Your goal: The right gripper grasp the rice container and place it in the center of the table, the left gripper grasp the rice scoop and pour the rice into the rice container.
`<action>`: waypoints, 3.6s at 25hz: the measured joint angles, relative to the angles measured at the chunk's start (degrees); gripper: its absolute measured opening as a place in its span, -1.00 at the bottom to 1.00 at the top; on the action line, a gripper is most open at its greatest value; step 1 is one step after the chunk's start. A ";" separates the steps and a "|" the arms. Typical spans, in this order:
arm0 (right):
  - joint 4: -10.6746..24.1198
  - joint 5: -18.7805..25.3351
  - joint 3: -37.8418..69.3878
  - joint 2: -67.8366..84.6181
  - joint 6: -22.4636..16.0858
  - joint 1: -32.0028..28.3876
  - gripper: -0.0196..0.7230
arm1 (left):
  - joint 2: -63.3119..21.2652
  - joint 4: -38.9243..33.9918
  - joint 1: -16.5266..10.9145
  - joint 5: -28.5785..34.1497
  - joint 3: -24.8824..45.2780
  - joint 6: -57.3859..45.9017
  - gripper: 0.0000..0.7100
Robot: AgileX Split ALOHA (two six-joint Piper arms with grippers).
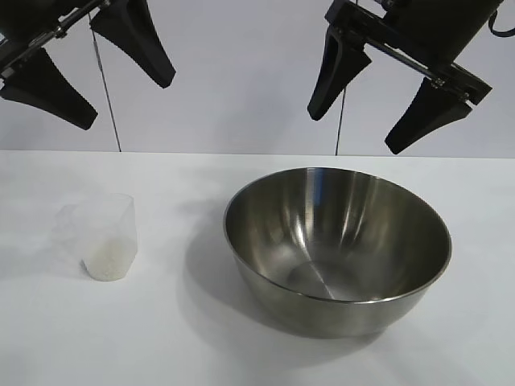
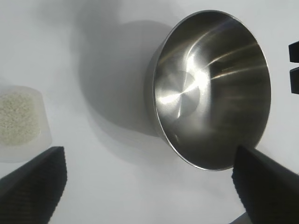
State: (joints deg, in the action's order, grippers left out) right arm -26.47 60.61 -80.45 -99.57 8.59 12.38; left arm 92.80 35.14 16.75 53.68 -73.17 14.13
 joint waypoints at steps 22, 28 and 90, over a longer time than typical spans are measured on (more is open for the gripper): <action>25.26 0.32 2.60 3.78 -4.45 0.07 0.81 | 0.00 0.00 0.00 0.00 0.00 0.00 0.95; 25.47 -8.59 12.20 3.78 -6.01 0.07 0.81 | 0.00 0.00 0.00 0.00 0.00 0.00 0.95; -4.16 -20.91 21.32 -1.12 8.38 -5.62 -0.92 | 0.00 0.00 0.00 -1.05 0.00 0.00 0.95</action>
State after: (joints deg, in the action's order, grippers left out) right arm -30.63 39.70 -59.13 -100.69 16.97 6.76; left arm 92.80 35.14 16.75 52.63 -73.17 14.13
